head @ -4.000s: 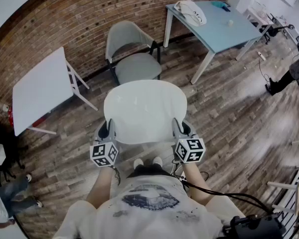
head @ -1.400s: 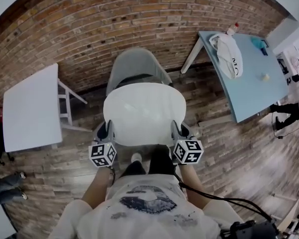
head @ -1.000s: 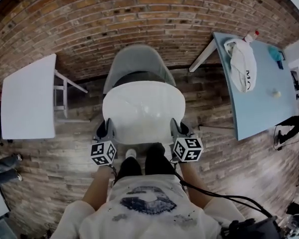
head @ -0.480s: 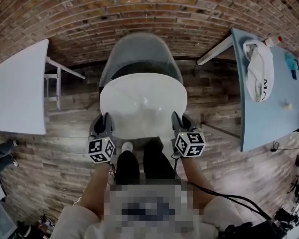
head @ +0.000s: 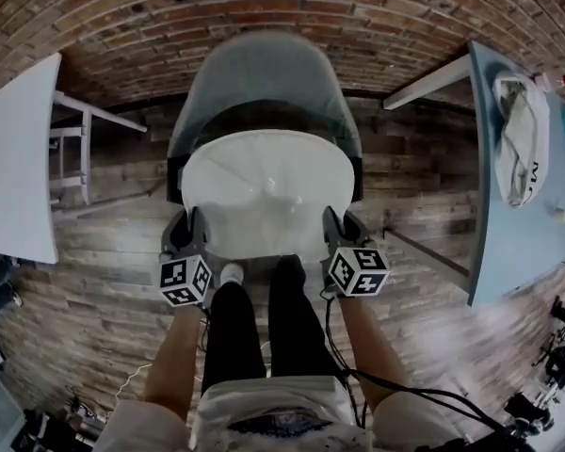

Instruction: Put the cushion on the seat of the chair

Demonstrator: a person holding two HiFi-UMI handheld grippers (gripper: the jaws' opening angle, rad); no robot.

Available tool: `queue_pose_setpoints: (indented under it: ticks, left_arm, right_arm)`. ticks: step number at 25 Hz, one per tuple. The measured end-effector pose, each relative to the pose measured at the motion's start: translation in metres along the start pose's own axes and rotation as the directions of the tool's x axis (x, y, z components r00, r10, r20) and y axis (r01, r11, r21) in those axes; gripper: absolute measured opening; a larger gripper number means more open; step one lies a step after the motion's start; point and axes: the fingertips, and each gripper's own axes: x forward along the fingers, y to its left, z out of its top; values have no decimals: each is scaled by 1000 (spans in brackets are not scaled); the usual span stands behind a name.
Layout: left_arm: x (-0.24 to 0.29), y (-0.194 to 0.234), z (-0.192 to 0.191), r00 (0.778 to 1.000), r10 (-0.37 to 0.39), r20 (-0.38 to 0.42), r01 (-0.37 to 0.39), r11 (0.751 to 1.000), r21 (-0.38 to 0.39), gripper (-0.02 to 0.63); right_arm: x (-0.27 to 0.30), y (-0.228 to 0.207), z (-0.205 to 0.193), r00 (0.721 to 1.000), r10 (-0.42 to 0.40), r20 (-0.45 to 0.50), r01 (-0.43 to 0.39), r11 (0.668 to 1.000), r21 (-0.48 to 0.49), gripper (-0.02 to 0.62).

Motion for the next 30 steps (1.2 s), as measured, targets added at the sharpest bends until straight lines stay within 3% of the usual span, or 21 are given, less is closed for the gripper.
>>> queue_pose_setpoints:
  ticks: [16, 30]
  left_arm:
    - [83, 33, -101, 998, 10, -67, -10, 1000, 12, 43]
    - [114, 46, -160, 989, 37, -140, -36, 999, 8, 44]
  right_arm:
    - [105, -47, -88, 998, -8, -69, 8, 1000, 1, 43]
    - [134, -77, -132, 991, -44, -124, 46, 999, 13, 44]
